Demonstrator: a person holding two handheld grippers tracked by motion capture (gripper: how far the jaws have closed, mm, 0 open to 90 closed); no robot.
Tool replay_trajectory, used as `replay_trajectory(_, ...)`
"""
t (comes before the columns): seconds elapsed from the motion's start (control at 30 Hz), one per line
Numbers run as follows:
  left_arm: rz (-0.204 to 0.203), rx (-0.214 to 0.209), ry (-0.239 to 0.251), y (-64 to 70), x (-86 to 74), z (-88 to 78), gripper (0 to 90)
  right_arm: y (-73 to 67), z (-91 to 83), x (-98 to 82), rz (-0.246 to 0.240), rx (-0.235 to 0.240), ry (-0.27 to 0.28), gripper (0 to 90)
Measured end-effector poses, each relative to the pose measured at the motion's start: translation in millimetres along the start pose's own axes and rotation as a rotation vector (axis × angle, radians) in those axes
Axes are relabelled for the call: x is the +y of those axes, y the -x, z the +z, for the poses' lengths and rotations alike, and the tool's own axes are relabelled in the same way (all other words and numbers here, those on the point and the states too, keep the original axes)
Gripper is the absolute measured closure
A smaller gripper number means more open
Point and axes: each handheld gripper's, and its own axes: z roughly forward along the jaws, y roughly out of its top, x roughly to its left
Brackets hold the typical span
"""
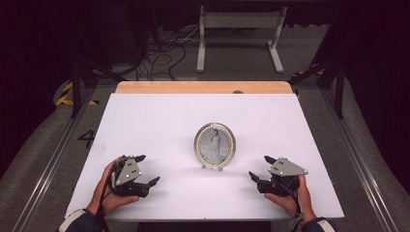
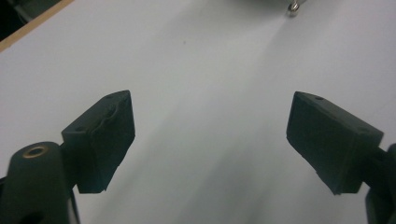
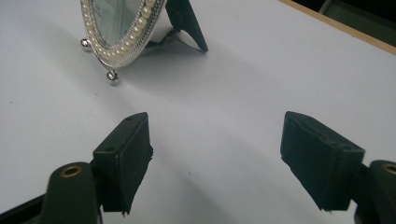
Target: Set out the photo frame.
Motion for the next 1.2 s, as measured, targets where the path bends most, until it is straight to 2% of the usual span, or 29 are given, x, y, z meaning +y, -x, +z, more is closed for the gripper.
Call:
replay_trajectory(0.13,-0.032,0.011,-0.026,-3.6,-16.4,-8.3,11.7,3.8,-3.8,-10.6,0.002,-0.013,-0.016,21.2)
replay_trajectory(0.43,-0.083,0.027,-0.023,-9.3,-32.9,-21.7,9.1,11.0,-13.3,-26.7,0.039,-0.026,-0.012,16.7)
replay_trajectory(0.57,-0.098,0.023,-0.017,-8.8,-36.2,-24.1,8.7,12.6,-17.6,-30.9,0.054,-0.033,0.006,16.6)
replay_trajectory(0.63,-0.087,0.024,-0.019,-8.7,-36.8,-24.7,8.6,13.0,-18.6,-31.8,0.061,-0.035,0.008,16.6)
replay_trajectory(0.67,-0.098,0.021,-0.016,-8.4,-37.2,-25.2,8.3,13.5,-19.5,-33.1,0.067,-0.036,0.013,16.6)
replay_trajectory(1.2,-0.118,0.028,-0.022,-10.2,-36.9,-22.3,7.8,15.2,-19.3,-34.4,0.07,-0.051,0.006,16.8)
